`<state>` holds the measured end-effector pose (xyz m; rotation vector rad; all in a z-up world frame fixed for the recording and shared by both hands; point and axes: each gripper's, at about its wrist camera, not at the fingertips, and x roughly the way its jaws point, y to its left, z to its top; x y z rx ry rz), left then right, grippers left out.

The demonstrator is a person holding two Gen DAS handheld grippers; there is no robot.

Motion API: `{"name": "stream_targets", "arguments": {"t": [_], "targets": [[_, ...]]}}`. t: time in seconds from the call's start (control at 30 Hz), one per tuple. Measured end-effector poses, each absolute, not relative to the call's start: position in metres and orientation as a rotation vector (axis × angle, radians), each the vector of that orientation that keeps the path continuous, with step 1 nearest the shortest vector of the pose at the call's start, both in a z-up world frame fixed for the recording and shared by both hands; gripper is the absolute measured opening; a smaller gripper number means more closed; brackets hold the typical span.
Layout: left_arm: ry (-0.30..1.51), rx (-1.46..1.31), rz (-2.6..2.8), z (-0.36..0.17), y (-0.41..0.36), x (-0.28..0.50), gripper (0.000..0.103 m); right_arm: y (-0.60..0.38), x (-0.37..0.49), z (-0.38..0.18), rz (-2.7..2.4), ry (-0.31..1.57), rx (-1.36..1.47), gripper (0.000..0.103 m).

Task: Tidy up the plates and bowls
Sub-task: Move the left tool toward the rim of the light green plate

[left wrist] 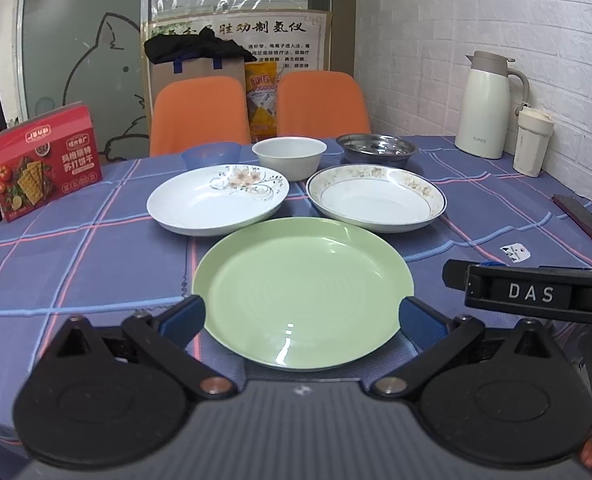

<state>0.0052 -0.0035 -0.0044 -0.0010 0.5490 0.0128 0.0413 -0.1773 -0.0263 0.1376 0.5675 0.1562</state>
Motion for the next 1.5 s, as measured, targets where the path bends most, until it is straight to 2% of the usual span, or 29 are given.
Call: {"name": "stream_targets", "arguments": {"t": [1.5], "targets": [[0.558,-0.015,0.015,-0.0049,0.0013,0.0053,0.103,-0.1718,0.0463,-0.0310,0.163,0.594,0.122,0.090]]}}
